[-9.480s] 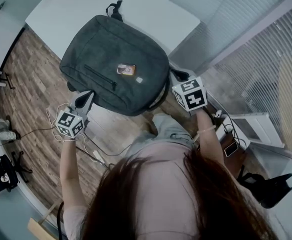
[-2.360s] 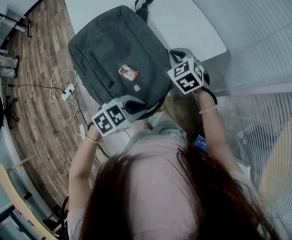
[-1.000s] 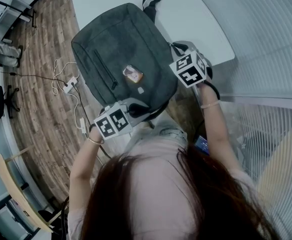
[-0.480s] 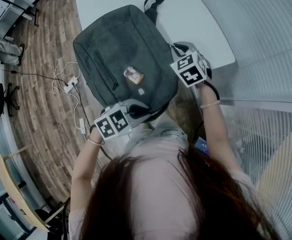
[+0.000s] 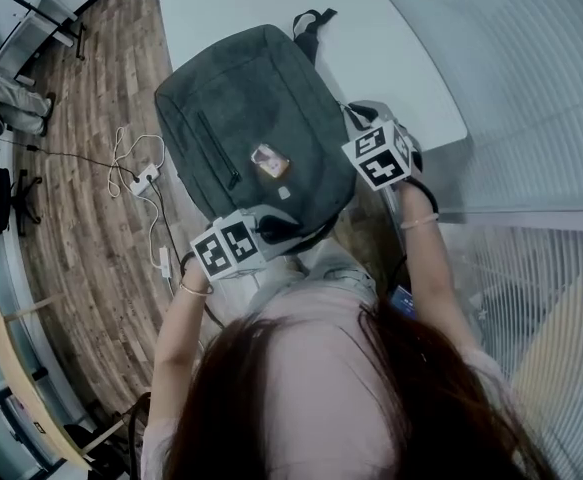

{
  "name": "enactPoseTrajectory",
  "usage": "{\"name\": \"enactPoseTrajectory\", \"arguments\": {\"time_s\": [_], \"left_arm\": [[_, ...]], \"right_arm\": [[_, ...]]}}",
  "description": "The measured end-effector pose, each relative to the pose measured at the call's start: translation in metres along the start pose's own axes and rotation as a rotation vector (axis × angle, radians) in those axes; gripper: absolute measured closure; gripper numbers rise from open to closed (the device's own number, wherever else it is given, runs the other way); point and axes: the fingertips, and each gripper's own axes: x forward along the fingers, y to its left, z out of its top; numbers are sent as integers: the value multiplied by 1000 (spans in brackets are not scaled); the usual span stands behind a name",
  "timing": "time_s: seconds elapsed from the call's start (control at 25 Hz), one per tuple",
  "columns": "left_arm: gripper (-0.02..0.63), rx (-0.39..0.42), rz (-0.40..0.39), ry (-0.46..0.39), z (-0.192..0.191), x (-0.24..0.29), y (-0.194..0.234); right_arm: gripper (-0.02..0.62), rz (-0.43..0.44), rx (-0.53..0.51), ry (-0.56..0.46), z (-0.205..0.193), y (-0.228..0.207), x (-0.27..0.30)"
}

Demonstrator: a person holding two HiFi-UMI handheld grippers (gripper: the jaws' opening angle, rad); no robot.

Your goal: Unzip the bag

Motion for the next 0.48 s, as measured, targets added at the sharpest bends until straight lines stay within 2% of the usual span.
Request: {"name": "enactPoseTrajectory", "arguments": {"time_s": [0.48], "left_arm": [[548,-39,-23,-18,3,-6,0]], "right_arm": [[567,-4,48,-18,-3,0,-7]]}}
